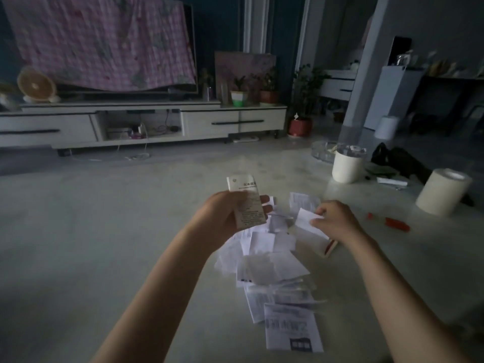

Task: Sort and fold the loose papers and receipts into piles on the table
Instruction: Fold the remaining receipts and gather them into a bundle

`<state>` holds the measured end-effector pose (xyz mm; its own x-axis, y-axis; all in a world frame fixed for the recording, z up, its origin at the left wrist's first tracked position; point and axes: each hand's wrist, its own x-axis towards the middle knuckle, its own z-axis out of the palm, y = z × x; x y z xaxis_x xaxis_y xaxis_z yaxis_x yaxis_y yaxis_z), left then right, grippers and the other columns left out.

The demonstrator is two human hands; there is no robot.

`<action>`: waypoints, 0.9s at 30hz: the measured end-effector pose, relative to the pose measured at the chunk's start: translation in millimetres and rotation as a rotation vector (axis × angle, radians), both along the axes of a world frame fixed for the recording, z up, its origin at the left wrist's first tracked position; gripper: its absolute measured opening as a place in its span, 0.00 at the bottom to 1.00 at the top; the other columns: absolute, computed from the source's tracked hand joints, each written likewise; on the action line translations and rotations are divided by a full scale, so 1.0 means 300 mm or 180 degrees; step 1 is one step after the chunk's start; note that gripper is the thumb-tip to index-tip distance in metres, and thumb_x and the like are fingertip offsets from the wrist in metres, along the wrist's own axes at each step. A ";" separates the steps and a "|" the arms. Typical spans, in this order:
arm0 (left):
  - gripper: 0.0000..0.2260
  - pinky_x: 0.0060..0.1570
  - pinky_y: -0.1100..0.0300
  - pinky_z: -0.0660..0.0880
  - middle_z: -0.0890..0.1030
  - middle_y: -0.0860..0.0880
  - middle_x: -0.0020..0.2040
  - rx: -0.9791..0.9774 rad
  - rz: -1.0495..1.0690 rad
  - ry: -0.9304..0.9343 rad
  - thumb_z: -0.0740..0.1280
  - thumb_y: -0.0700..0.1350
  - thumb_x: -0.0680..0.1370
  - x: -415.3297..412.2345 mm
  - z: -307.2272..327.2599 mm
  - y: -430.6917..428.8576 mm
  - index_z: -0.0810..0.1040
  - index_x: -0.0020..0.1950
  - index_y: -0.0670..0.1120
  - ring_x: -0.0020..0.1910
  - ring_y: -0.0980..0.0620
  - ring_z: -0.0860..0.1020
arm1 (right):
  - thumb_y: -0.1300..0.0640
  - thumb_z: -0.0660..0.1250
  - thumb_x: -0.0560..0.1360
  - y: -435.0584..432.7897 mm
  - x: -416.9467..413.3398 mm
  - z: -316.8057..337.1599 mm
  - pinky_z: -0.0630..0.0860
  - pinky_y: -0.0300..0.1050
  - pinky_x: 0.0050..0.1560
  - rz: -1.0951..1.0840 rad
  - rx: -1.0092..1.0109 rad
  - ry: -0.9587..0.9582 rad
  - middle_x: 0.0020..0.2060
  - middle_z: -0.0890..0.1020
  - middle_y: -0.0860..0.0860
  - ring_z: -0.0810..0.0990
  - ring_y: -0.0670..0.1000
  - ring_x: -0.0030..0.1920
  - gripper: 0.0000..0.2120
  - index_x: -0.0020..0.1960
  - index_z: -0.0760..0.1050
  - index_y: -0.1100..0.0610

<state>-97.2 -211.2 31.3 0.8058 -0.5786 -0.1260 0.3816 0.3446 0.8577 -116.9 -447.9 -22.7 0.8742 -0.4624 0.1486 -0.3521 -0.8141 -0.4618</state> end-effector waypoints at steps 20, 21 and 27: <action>0.20 0.36 0.62 0.78 0.83 0.44 0.42 0.0012 0.1187 -0.0839 0.55 0.56 0.78 0.093 0.027 0.033 0.77 0.51 0.41 0.39 0.54 0.83 | 0.57 0.65 0.75 0.509 0.140 0.220 0.68 0.30 0.29 0.0809 0.1842 -0.1821 0.38 0.79 0.50 0.76 0.48 0.38 0.04 0.45 0.74 0.58; 0.16 0.33 0.64 0.77 0.82 0.45 0.40 0.0112 0.1319 -0.0895 0.58 0.53 0.78 0.094 0.025 0.031 0.77 0.50 0.42 0.36 0.56 0.82 | 0.55 0.65 0.76 0.515 0.142 0.222 0.68 0.32 0.31 0.0882 0.1834 -0.1762 0.38 0.79 0.50 0.76 0.48 0.38 0.07 0.45 0.74 0.59; 0.22 0.34 0.61 0.76 0.81 0.44 0.42 0.0292 0.1601 -0.0763 0.57 0.58 0.78 0.115 0.012 0.025 0.78 0.53 0.40 0.39 0.51 0.80 | 0.54 0.63 0.77 0.516 0.135 0.221 0.60 0.36 0.27 0.1243 0.1544 -0.1629 0.28 0.70 0.52 0.65 0.48 0.31 0.16 0.37 0.70 0.64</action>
